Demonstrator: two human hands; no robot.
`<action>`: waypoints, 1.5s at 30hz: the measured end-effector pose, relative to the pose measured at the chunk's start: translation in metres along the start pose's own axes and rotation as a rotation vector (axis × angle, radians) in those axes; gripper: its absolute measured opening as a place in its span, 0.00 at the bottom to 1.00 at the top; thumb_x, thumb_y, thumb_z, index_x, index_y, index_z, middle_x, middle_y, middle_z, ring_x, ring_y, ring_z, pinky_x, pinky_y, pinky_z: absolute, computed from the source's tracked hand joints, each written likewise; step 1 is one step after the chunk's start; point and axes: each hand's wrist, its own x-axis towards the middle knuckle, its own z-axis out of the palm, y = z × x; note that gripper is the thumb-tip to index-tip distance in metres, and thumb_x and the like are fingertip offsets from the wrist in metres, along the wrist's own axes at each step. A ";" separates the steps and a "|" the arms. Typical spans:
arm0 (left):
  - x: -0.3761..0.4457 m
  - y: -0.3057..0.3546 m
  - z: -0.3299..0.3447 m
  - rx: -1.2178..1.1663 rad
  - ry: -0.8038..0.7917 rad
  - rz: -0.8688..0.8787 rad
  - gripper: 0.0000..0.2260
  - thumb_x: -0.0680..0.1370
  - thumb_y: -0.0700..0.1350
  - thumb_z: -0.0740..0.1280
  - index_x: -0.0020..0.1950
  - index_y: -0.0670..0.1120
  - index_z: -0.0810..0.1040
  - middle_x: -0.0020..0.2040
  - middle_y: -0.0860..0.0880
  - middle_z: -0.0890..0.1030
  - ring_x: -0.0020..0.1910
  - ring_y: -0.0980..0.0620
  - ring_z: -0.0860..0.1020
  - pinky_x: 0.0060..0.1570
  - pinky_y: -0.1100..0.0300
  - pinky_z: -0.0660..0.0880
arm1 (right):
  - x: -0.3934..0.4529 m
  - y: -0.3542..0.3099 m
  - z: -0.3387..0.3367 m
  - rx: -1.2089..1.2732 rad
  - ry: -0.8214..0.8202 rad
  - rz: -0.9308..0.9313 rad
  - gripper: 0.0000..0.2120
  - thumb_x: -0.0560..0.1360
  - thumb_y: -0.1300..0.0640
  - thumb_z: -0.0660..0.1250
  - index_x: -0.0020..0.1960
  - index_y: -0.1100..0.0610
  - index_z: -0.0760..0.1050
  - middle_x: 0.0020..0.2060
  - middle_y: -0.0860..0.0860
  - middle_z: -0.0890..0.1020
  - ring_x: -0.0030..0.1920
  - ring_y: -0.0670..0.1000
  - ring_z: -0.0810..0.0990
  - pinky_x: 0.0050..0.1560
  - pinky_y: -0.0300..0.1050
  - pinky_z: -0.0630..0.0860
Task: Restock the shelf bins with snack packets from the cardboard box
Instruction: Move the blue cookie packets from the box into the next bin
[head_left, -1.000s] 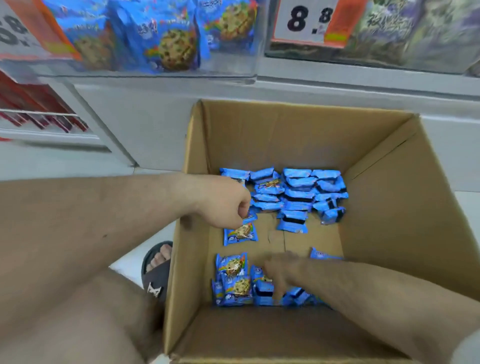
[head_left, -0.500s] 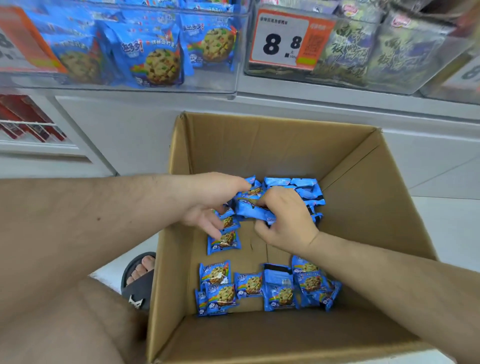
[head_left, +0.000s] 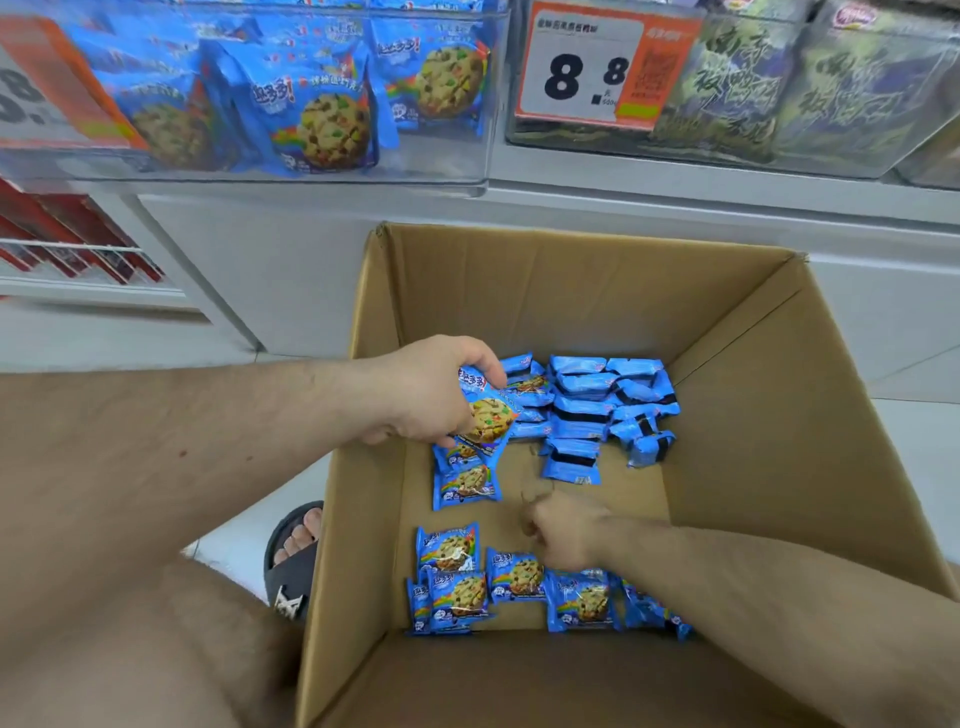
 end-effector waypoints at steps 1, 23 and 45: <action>0.002 0.000 -0.001 -0.001 0.001 0.000 0.18 0.75 0.31 0.68 0.51 0.55 0.77 0.58 0.42 0.75 0.48 0.42 0.83 0.47 0.47 0.81 | 0.006 -0.006 0.008 -0.105 -0.011 -0.026 0.09 0.77 0.54 0.61 0.51 0.57 0.75 0.47 0.55 0.79 0.47 0.57 0.77 0.42 0.47 0.72; 0.008 0.003 -0.032 0.088 0.105 0.187 0.19 0.74 0.33 0.69 0.47 0.60 0.76 0.51 0.49 0.79 0.36 0.49 0.83 0.41 0.51 0.81 | -0.033 0.013 -0.068 0.353 0.781 0.192 0.34 0.66 0.42 0.67 0.70 0.54 0.71 0.60 0.52 0.80 0.61 0.54 0.77 0.62 0.48 0.72; -0.063 0.045 -0.069 -0.278 0.082 0.721 0.25 0.67 0.33 0.74 0.59 0.52 0.75 0.55 0.53 0.81 0.53 0.54 0.79 0.61 0.55 0.73 | -0.160 -0.081 -0.208 0.068 1.424 -0.351 0.31 0.65 0.47 0.72 0.65 0.53 0.69 0.56 0.46 0.75 0.57 0.50 0.74 0.60 0.47 0.68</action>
